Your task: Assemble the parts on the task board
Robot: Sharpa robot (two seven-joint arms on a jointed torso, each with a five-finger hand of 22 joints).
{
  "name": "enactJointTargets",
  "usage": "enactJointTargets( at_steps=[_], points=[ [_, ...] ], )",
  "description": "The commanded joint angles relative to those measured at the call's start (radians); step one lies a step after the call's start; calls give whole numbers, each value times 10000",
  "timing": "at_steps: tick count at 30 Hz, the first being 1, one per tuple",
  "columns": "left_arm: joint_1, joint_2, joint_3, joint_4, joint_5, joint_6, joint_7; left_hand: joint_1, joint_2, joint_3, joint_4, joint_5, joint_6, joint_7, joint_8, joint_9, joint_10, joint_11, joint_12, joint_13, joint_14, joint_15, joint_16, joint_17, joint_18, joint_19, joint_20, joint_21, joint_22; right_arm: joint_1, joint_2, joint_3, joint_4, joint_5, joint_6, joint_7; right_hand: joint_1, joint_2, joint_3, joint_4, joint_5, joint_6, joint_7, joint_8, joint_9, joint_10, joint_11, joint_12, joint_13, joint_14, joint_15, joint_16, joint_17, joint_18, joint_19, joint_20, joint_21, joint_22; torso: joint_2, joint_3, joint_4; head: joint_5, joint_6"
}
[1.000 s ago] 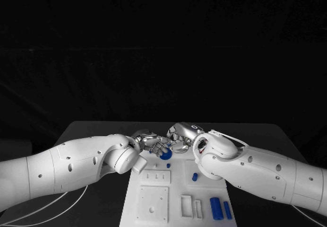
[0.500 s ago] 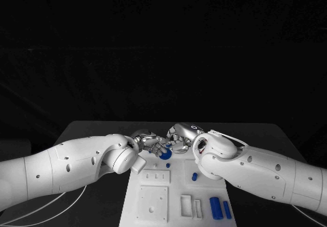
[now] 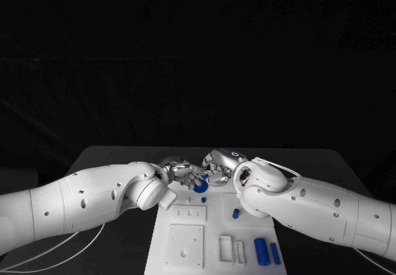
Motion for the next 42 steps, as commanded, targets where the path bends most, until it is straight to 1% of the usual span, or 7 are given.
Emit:
enactJointTargets(
  at_steps=[1,9,13,18,23,32,42],
  points=[
    [21,24,15,-5,-288,-10,0,-163,19,-1,-37,146,689,-558,126,178,321,-169,232,163,120,-92,245,101,6,137,-401,173,213,-11,10,-5,33,-14,176,84,-81,-59,49,-14,110,477,435,53,0,27,-3,-60,-28,41,-42,-44,-18,821,55,17,-33,30,1,5,-11,6,-17],
    [20,15,16,-33,-528,-61,-89,-401,21,54,-211,417,943,-737,308,1041,204,-388,1318,943,178,-376,1120,337,-82,115,-685,821,224,-12,1,-5,-50,52,83,92,-357,-308,-190,122,706,448,449,19,-18,-104,6,-215,-153,55,-31,-72,-39,821,91,37,-48,22,0,7,-4,11,-39],
    [20,15,16,-60,-566,-118,-98,-518,-45,62,-187,912,1083,-842,429,1575,141,-512,1944,1376,221,-520,1572,425,-105,124,-823,1177,223,-12,-18,-6,-35,91,61,132,-487,-449,-358,219,763,430,451,4,-25,-124,8,-250,-175,58,-29,-87,-49,821,103,38,-61,15,-8,3,-3,7,-44],
    [20,10,16,-62,-654,-109,-141,-583,-64,128,-216,1090,1098,-882,360,2186,-142,-562,2526,1771,116,-593,1921,369,-146,1,-930,1489,192,-12,-77,-7,-36,229,-122,244,-658,-711,-622,356,718,355,467,-44,-46,-154,23,-290,-187,57,-20,-110,-63,821,109,34,-85,5,-4,2,-4,8,-42],
    [20,-17,16,-71,-857,124,-251,-568,-69,163,-257,1236,1108,-888,298,2352,-221,-568,2659,1844,88,-607,2000,325,-154,-30,-951,1572,181,-11,-275,-8,-79,562,-516,588,-924,-1198,-1165,428,705,-625,749,-575,-262,-582,292,-673,-373,-234,218,-329,-130,821,-202,60,-326,-50,-9,-5,-11,16,-50],
    [20,-158,15,-181,-1706,619,-561,-550,-118,190,-360,1576,1166,-907,191,2598,-285,-589,2840,1919,79,-634,2131,252,-168,-86,-976,1681,158,-13,-1000,-9,-114,1133,-1279,1277,-1120,-1260,-2374,200,1229,-1561,1159,-970,-376,-1380,692,-1055,-732,-986,618,-802,-341,821,-1062,341,-976,-170,-5,6,-10,53,-68],
    [20,-433,10,40,-4004,851,-1177,-492,-188,206,-443,1699,1221,-924,130,2718,-288,-606,2920,1938,93,-654,2201,211,-167,-91,-997,1746,148,-12,-1988,1,-246,1952,-1981,1902,-939,-1238,-2478,315,1484,-1632,1201,-939,-338,-1524,732,-1029,-903,-1136,659,-865,-427,821,-1213,421,-1133,-176,-25,31,-26,177,-185]
  ],
)
